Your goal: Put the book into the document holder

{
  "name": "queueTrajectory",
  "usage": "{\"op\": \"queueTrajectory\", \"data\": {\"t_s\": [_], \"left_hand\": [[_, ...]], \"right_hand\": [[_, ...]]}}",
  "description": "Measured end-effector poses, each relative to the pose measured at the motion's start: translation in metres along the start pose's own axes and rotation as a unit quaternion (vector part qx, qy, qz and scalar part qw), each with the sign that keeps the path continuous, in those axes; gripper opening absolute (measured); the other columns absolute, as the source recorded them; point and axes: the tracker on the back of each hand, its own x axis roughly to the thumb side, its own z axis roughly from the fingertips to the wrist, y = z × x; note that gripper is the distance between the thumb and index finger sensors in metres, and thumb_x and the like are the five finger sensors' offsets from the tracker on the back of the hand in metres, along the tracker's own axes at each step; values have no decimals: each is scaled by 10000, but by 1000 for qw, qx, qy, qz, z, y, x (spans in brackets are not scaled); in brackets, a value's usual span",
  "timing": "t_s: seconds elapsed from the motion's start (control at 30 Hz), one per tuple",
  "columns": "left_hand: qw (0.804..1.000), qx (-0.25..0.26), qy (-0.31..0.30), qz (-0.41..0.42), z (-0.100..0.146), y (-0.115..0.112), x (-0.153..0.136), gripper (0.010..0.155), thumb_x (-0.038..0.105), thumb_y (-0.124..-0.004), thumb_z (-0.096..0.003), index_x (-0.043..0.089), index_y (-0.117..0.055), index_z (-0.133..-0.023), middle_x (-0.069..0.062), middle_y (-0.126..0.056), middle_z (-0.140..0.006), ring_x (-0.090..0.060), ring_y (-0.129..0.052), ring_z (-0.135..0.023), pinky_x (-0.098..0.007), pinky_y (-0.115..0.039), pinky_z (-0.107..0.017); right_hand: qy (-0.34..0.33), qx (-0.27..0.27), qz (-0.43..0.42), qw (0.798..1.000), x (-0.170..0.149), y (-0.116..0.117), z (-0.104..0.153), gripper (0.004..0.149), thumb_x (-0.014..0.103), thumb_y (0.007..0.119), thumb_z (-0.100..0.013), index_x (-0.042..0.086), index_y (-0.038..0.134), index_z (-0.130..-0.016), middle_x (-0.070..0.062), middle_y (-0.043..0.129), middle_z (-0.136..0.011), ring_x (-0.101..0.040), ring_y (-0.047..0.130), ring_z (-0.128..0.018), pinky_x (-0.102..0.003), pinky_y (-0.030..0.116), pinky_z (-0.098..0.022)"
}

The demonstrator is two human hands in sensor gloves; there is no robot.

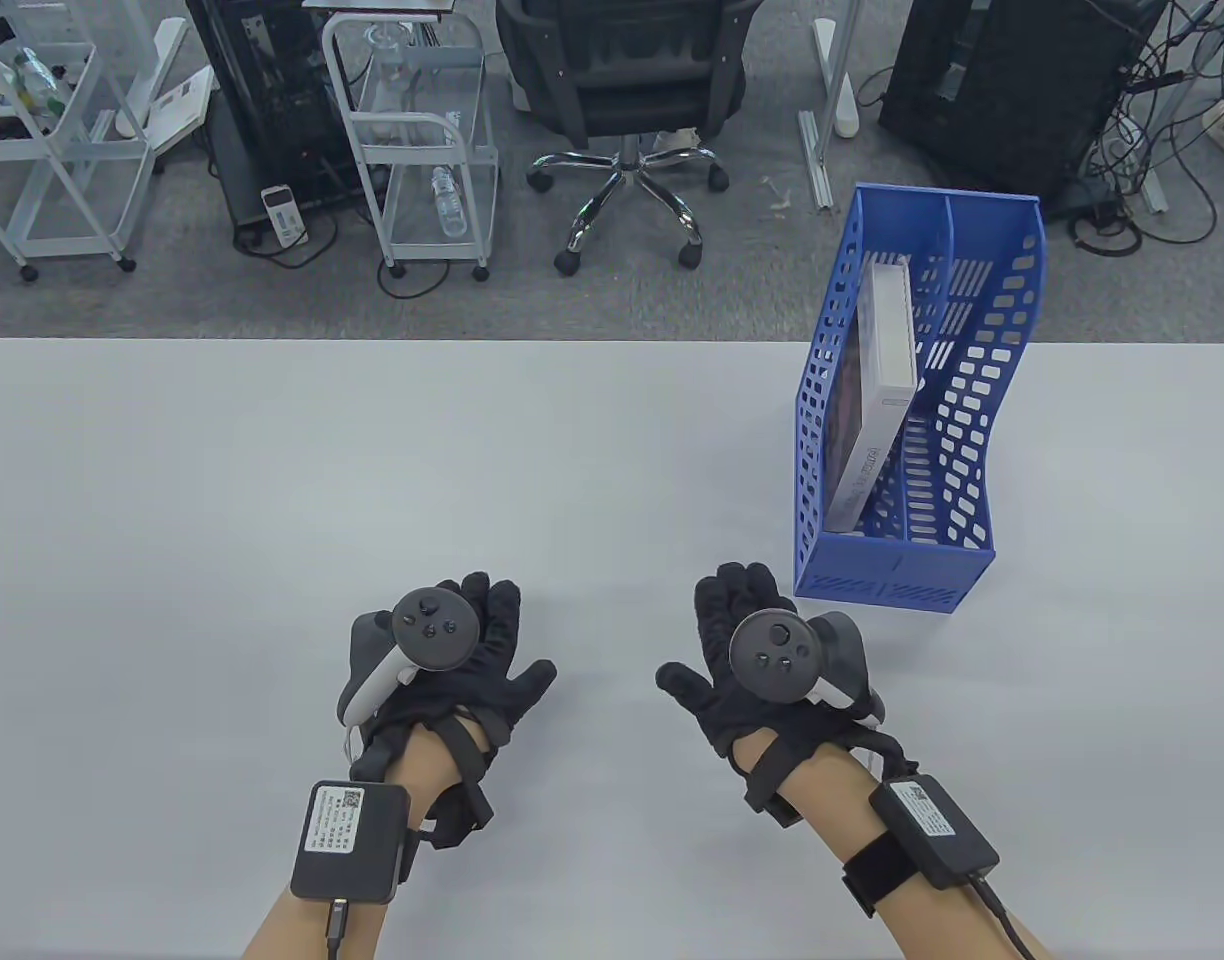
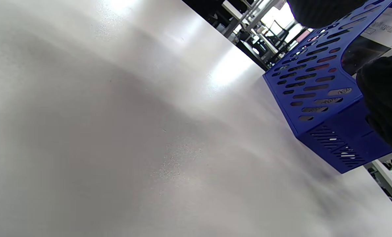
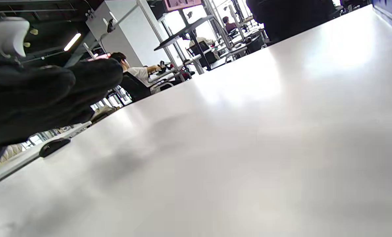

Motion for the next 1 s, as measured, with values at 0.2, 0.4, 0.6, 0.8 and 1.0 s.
{"op": "queueTrajectory", "data": {"t_s": [0.2,0.4,0.6,0.8,1.0], "left_hand": [[1000,-3,2,-8,-1,-2,2,865,661,-631,-415,357,-98,-1024,87,70,-1080,-221,138,-1012,-585,-63,-717],[1000,-4,0,-7,-2,-2,1,860,660,-632,-414,361,-108,-1028,87,71,-1080,-220,139,-1012,-585,-63,-718],[1000,3,1,-4,1,1,0,859,659,-633,-414,363,-111,-1029,85,72,-1080,-222,136,-1013,-585,-63,-718],[1000,5,0,-2,1,1,-1,860,659,-632,-414,364,-110,-1029,84,72,-1080,-225,135,-1015,-585,-61,-717],[1000,3,3,0,2,2,-1,859,658,-633,-414,365,-110,-1029,84,72,-1080,-226,134,-1015,-585,-60,-717]], "right_hand": [[-9,27,23,999,3,16,-3,916,659,510,-380,14,173,-935,-258,73,-993,-518,24,-874,-687,186,-592],[-23,22,30,999,8,17,-2,915,656,516,-381,12,176,-936,-259,76,-995,-522,25,-874,-688,184,-592],[-20,26,35,999,8,17,-1,915,654,519,-382,11,177,-936,-261,77,-996,-526,26,-873,-690,182,-590],[-17,25,35,999,6,17,0,914,653,522,-383,11,179,-937,-262,79,-996,-528,28,-872,-691,181,-589],[-7,31,36,999,0,18,-2,914,652,524,-383,12,180,-938,-263,81,-997,-528,29,-873,-694,184,-589]]}}
